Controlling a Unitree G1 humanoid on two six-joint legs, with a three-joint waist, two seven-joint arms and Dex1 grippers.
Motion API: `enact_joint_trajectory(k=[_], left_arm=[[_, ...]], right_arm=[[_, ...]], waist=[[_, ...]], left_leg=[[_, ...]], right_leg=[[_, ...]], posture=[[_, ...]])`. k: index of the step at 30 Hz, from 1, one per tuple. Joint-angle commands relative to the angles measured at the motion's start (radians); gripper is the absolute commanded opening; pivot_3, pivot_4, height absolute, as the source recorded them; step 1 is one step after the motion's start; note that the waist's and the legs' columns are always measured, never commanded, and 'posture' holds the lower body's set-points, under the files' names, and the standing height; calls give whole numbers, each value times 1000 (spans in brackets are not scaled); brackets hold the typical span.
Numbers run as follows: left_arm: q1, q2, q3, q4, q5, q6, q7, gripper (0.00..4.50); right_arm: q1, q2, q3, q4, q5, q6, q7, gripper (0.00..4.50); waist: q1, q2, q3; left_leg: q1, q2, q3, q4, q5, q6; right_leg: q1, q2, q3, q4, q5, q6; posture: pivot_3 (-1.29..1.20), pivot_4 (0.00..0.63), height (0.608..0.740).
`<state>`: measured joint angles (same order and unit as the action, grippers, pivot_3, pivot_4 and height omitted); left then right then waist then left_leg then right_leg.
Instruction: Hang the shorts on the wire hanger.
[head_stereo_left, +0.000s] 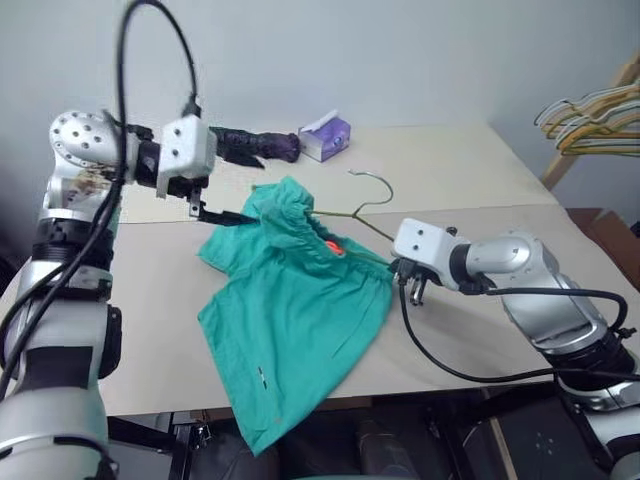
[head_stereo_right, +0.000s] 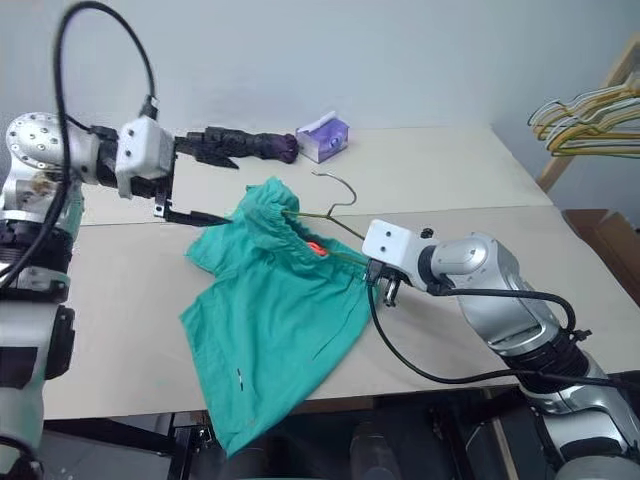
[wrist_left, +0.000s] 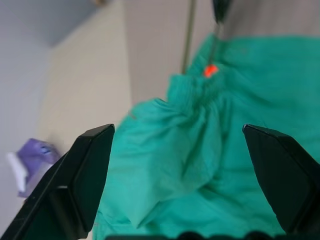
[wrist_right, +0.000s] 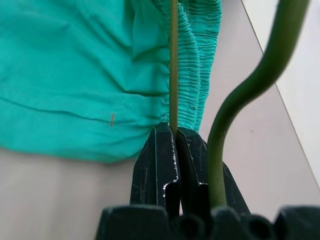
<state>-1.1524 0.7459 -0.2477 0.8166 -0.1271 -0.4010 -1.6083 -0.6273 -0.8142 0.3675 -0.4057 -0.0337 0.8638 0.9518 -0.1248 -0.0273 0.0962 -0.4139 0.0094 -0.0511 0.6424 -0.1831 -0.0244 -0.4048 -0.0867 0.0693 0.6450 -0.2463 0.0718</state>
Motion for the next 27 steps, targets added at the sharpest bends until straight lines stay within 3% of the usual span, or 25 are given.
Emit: enact_joint_trajectory(k=[1, 10, 15, 25, 27], left_arm=[[-57, -44, -49, 107, 52, -124, -6, 4438], [-93, -150, -45, 300, 185, -241, 83, 4438], [-96, -158, -34, 348, 217, -263, 103, 3360], [-91, -159, 0, 354, 214, -265, 89, 117], [-88, -159, 10, 352, 207, -257, 76, 22]], right_arm=[[-47, -11, -17, -58, 18, 13, 20, 0], [-90, -11, -35, -95, 72, 43, 49, 0], [-104, -9, -57, -117, 120, 76, 58, 0], [-132, -18, -86, -117, 202, 95, 67, 0], [-137, -18, -89, -114, 213, 89, 71, 0]], waist=[[-7, 0, 0], [-54, 0, 0], [-75, 0, 0], [-89, 0, 0], [-89, 0, 0]], left_leg=[[0, 0, 0, 0, 0, 0], [-1, 0, -1, 1, 0, 0], [-1, 0, -2, 1, 0, 0], [-1, -2, -2, 1, 0, 0], [-1, -2, -2, 1, 0, 0]], right_leg=[[0, 0, 0, 0, 0, 0], [-1, -1, 0, 1, 0, 1], [-1, -1, 0, 3, 0, 1], [-1, -2, 0, 3, 1, 2], [-1, -2, 0, 3, 1, 2]], posture=[[-153, 0, 740], [-174, 0, 740], [-178, 0, 740], [-175, 0, 740], [-173, 0, 740]])
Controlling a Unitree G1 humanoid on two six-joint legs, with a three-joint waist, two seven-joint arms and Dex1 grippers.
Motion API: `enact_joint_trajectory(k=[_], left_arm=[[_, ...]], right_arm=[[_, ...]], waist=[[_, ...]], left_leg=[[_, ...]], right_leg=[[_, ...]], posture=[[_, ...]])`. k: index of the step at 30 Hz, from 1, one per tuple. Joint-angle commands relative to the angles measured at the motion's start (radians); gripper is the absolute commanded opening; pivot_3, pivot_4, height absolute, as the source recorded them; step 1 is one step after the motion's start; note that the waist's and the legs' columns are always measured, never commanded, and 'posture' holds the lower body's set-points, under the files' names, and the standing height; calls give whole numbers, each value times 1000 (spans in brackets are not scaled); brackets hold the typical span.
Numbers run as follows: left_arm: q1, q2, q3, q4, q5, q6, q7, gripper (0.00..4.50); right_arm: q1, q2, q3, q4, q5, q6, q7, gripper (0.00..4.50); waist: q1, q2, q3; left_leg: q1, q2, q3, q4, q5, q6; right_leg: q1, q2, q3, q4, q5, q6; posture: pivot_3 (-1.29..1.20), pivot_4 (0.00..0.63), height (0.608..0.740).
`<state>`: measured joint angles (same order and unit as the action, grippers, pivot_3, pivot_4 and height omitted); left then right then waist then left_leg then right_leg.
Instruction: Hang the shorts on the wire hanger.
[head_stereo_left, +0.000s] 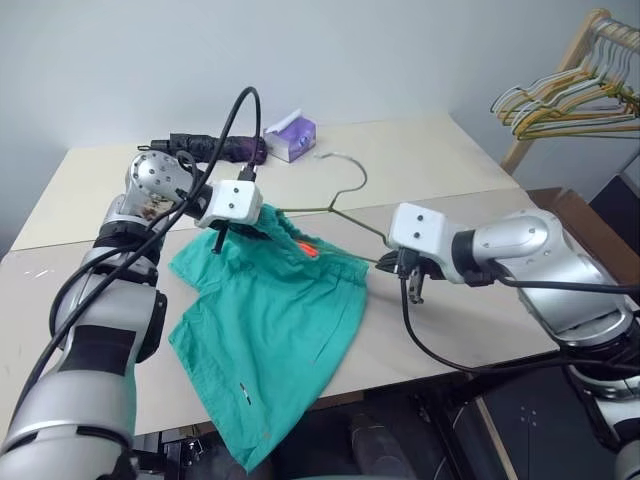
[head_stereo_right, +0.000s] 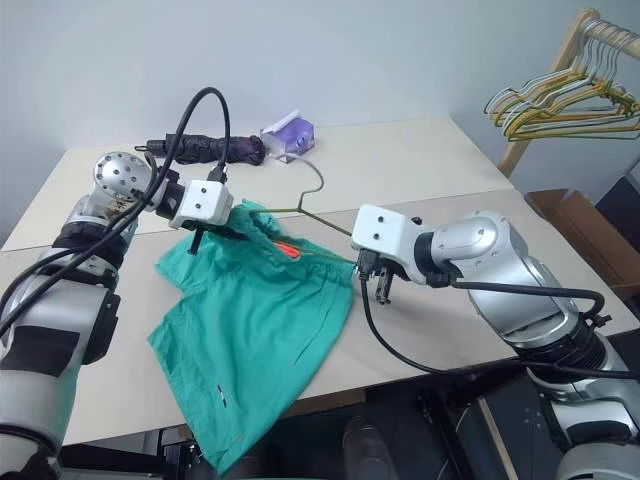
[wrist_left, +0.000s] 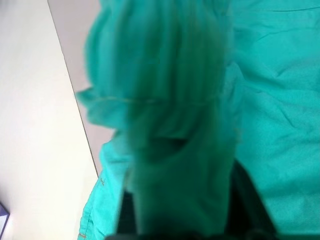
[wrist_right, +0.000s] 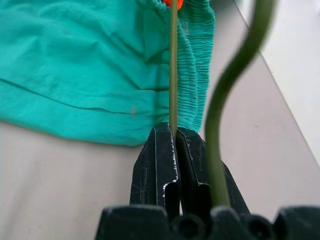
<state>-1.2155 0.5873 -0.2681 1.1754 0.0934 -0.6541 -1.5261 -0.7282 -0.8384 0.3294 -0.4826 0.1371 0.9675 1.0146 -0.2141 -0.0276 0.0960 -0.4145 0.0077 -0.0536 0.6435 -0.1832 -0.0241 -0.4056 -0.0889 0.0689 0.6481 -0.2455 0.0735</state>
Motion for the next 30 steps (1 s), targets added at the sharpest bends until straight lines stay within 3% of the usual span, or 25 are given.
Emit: enact_joint_trajectory(k=[1, 4, 10, 18, 25, 30], left_arm=[[-23, -1, 35, -9, -16, 0, -11, 22], [-13, -2, 61, -21, -36, 32, -33, 22], [15, 11, 99, -61, -85, 114, -88, 0], [97, 67, 94, -176, -159, 227, -88, 0], [150, 106, 109, -256, -188, 293, -88, 0], [172, 117, 130, -299, -197, 335, -85, 0]], right_arm=[[-34, 6, -53, -36, 47, -29, 13, 0], [-22, -1, -60, -35, 52, -69, 25, 0], [10, -41, -109, 23, 20, -92, -30, 1689], [122, -102, -322, 113, 37, -134, -113, 4471], [297, 23, -553, 104, 149, -128, -197, 4471], [435, 200, -561, 74, 256, -107, -241, 4471]], waist=[[0, 0, 0], [-2, 0, 0], [-6, 0, 0], [-6, 0, 0], [-3, 0, 0], [5, -1, 0]], left_leg=[[0, 0, 0, 0, 0, 0], [0, 0, 0, 0, 0, 0], [0, 0, 0, 0, 0, 0], [0, -1, 0, 0, 0, 0], [2, -1, 0, 0, 0, 0], [2, -1, -1, 0, 0, 1]], right_leg=[[0, 0, 0, 0, 0, 0], [0, 0, 0, 0, 0, 0], [0, 0, 0, 0, 0, 0], [0, -1, 0, 1, 1, -2], [2, -1, 0, 1, 1, -1], [2, 0, 0, 1, 1, -2]], posture=[[-173, 0, 740], [-173, 4, 740], [-177, 20, 740], [-177, 36, 740], [-161, 46, 740], [-154, 42, 740]])
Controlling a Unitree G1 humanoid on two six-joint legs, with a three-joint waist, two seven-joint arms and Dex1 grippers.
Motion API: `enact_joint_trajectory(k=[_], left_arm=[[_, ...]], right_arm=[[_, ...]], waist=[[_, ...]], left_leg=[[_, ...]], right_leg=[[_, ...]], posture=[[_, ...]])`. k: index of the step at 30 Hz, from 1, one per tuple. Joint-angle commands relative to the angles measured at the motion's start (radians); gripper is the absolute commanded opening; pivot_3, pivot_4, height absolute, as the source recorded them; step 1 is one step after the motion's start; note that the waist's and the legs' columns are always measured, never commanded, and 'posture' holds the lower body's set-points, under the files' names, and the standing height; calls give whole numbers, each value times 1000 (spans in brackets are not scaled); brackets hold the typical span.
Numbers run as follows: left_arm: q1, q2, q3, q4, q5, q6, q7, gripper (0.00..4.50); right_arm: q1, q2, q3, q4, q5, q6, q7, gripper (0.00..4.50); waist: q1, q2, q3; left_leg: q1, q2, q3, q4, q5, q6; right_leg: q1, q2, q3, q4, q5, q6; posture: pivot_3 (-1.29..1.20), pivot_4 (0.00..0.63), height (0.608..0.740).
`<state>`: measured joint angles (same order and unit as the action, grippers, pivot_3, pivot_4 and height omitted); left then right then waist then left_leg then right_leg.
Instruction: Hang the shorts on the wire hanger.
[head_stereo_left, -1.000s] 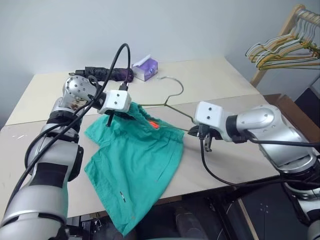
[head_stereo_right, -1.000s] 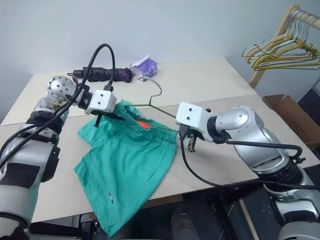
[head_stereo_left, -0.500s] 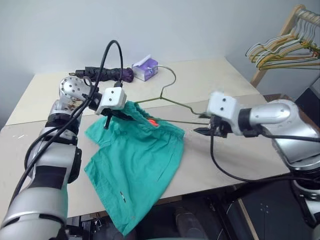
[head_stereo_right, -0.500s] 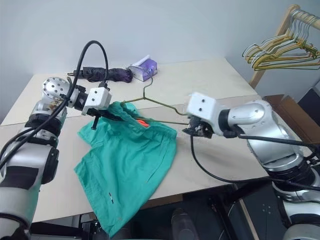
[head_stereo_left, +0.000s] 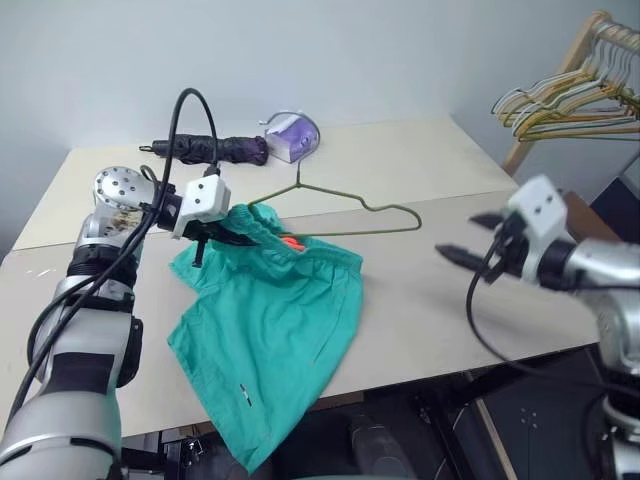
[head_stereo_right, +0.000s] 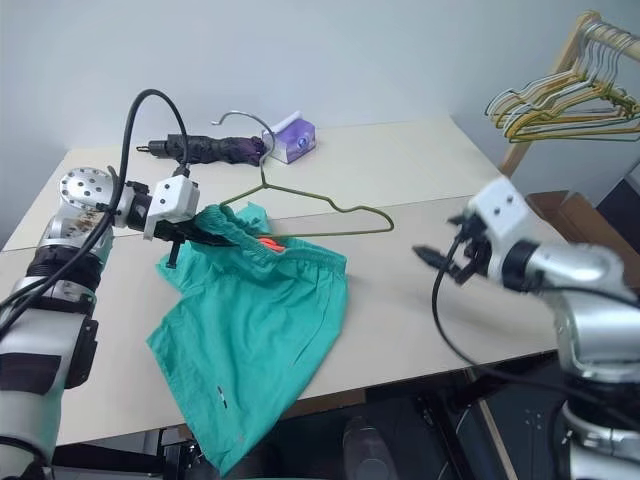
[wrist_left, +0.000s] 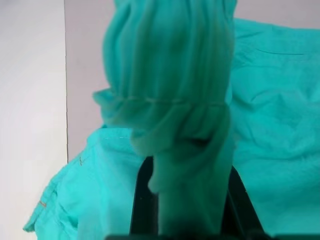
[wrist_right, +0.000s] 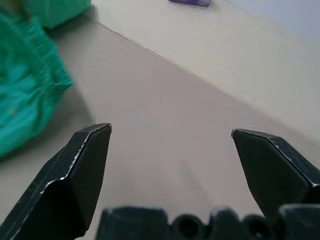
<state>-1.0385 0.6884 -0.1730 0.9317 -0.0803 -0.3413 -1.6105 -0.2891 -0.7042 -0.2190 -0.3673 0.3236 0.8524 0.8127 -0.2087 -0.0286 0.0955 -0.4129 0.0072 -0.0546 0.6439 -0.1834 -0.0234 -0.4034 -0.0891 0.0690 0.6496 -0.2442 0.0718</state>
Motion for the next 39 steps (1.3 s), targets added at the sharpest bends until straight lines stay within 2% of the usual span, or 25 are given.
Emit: enact_joint_trajectory(k=[1, 8, 16, 20, 30, 39], left_arm=[[0, 17, 39, -66, -27, 33, 1, 0], [24, 27, 56, -127, -30, 83, 3, 0], [44, 36, 67, -170, -29, 110, 9, 0], [55, 41, 69, -187, -30, 120, 10, 0], [75, 41, 69, -200, -26, 126, 25, 0], [68, 60, 66, -148, -9, 104, 31, 0]], right_arm=[[-10, 120, 1, -33, 92, 30, -68, 4471], [-78, 331, 134, 121, 91, 29, -184, 4471], [-170, 426, 216, 306, 92, -17, -194, 4471], [-194, 456, 209, 324, 125, -17, -174, 3558], [-170, 451, 186, 281, 183, 10, -162, 90], [-141, 389, 123, 277, 185, 2, -216, 36]], waist=[[-3, 1, 0], [-5, 1, -1], [3, 1, -1], [3, 1, -1], [3, 1, -1], [3, 1, -1]], left_leg=[[0, -1, 1, 0, 0, 0], [3, 0, 0, 0, 0, 0], [3, 0, 0, 0, 0, 0], [3, 0, -1, 0, 0, 0], [3, 0, -1, 0, 0, 0], [2, 0, 0, 0, 0, 0]], right_leg=[[0, -1, 1, 0, 0, 0], [1, 1, 1, 0, 0, 1], [1, 0, 1, 0, 3, -3], [1, 0, 1, 0, 3, -3], [1, 0, 1, 0, 3, -3], [1, 0, 1, 0, 2, -2]], posture=[[-156, 41, 740], [-144, 37, 740], [-123, 40, 740], [-118, 45, 740], [-128, 52, 740], [-137, 58, 740]])
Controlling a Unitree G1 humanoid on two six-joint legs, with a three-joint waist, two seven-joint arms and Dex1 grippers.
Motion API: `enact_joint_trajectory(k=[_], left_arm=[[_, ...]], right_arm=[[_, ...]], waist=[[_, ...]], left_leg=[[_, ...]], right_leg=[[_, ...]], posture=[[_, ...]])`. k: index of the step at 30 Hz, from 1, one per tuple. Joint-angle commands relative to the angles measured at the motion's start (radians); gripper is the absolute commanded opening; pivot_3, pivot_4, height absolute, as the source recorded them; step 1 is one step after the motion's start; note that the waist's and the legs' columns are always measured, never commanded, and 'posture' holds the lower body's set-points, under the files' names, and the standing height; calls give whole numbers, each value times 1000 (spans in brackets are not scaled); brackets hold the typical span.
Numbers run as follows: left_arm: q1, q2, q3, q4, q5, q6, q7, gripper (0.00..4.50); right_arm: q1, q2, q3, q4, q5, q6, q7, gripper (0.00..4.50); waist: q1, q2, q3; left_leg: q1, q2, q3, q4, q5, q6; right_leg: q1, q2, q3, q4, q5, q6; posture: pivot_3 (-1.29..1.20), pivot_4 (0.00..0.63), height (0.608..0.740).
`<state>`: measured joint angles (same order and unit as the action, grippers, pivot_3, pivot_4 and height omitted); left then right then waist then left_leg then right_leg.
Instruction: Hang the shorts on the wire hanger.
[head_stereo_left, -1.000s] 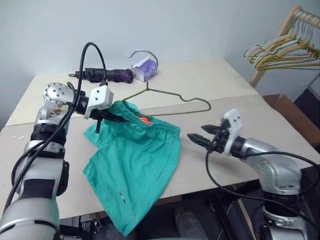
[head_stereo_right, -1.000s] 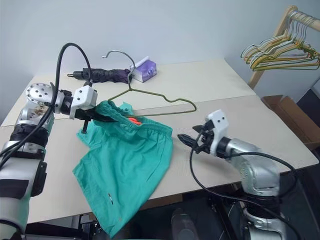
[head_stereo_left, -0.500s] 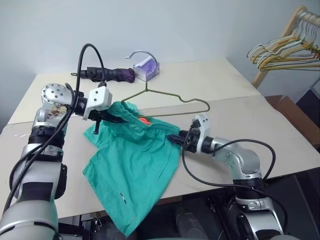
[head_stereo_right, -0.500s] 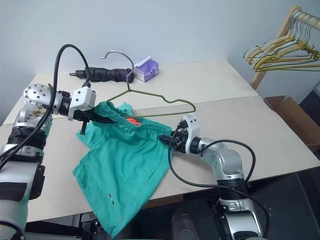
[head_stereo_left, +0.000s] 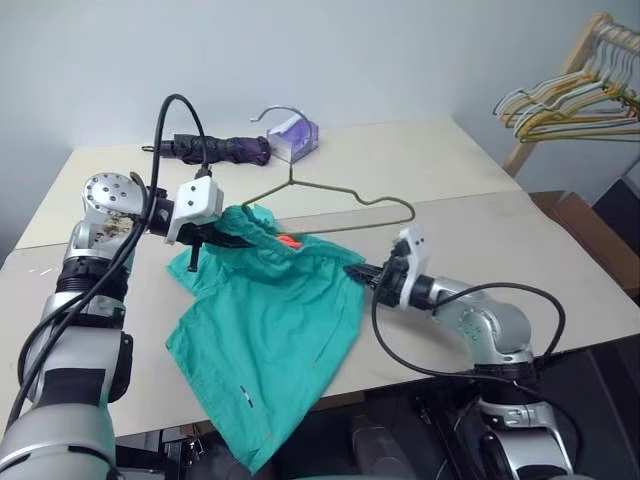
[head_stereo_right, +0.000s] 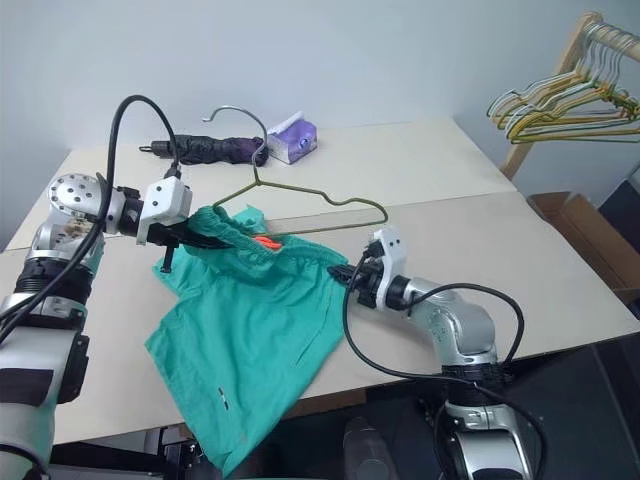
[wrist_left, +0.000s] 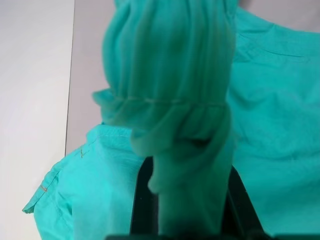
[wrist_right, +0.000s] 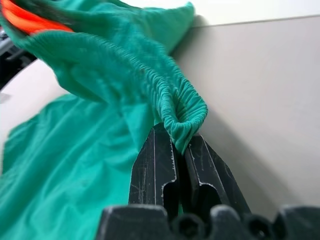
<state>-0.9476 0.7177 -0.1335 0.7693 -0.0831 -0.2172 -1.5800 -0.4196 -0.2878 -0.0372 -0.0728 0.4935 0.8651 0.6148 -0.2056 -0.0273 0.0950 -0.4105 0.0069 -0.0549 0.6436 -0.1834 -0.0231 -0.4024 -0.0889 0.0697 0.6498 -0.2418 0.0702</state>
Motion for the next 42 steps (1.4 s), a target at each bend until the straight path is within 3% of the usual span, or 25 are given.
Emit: enact_joint_trajectory(k=[1, 12, 21, 29, 35, 42], left_arm=[[-27, 39, 24, 23, -3, -27, -10, 0], [-58, 178, -60, 129, 48, -116, -29, 0], [-69, 229, -63, 207, 105, -138, -13, 0], [-96, 293, -138, 299, 208, -219, 16, 0], [-113, 307, -194, 370, 273, -263, 82, 0], [-115, 281, -206, 366, 252, -260, 63, 0]], right_arm=[[-11, -39, -73, -9, 18, -13, -19, 36], [-43, -188, -153, 89, 45, -37, 4, 36], [-25, -223, -147, 86, 58, -48, 9, 36], [-14, -288, -133, 95, 50, -82, 36, 36], [18, -363, -91, 77, 46, -125, 115, 36], [19, -437, -43, 33, 52, -174, 204, 36]], waist=[[0, 0, 0], [3, 0, 0], [12, 0, 1], [29, 0, 1], [38, 0, 1], [37, -1, 2]], left_leg=[[0, 0, 0, 0, 0, 0], [0, 0, 0, 0, 0, 0], [0, 0, 1, 0, 0, 0], [-1, 0, 1, 0, 0, 0], [-2, 0, 1, 0, 0, 0], [-3, 0, 2, 0, 0, 0]], right_leg=[[0, 0, 0, 0, 0, 0], [0, 0, 0, -1, -2, 4], [0, 0, 0, -1, -3, 5], [0, 0, 0, -1, -3, 5], [-1, 0, 0, -2, -3, 5], [-2, 0, 0, -2, -3, 5]], posture=[[-137, 58, 740], [-130, 65, 740], [-125, 69, 740], [-133, 70, 740], [-141, 73, 740], [-147, 69, 740]])
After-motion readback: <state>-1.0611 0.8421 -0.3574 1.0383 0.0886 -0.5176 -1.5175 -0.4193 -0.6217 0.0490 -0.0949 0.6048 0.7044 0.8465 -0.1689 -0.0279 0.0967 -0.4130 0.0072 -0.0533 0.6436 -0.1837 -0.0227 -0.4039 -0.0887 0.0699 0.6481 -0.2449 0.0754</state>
